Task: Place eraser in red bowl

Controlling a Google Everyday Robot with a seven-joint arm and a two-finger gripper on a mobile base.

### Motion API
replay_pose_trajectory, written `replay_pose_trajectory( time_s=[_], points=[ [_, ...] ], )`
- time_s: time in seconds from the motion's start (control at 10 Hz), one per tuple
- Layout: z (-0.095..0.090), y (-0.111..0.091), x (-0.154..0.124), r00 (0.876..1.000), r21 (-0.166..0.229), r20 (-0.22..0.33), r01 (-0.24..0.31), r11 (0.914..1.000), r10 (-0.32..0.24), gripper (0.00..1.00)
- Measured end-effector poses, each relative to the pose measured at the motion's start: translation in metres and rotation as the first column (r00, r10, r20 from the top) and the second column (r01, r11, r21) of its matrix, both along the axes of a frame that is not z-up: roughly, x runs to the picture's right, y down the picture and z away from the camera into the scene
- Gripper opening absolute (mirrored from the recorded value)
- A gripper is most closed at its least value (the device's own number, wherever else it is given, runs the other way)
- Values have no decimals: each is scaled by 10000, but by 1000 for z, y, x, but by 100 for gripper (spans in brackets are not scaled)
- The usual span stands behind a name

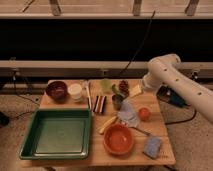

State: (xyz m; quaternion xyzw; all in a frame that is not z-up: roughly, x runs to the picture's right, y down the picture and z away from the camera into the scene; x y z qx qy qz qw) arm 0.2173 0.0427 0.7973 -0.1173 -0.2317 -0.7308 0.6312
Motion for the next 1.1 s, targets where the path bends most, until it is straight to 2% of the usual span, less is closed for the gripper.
replay_pose_trajectory(
  time_s=[0.5,0.7,0.9,1.1],
  points=[
    [0,0,-1,10000,-8,-10,8,10000,-8,80],
    [-3,-1,-9,9998,40,72,208,9998,-208,80],
    [-6,-4,-42,9988,84,232,437,9990,-439,80],
    [-8,-11,-91,9967,124,487,643,9979,-648,80]
  ],
)
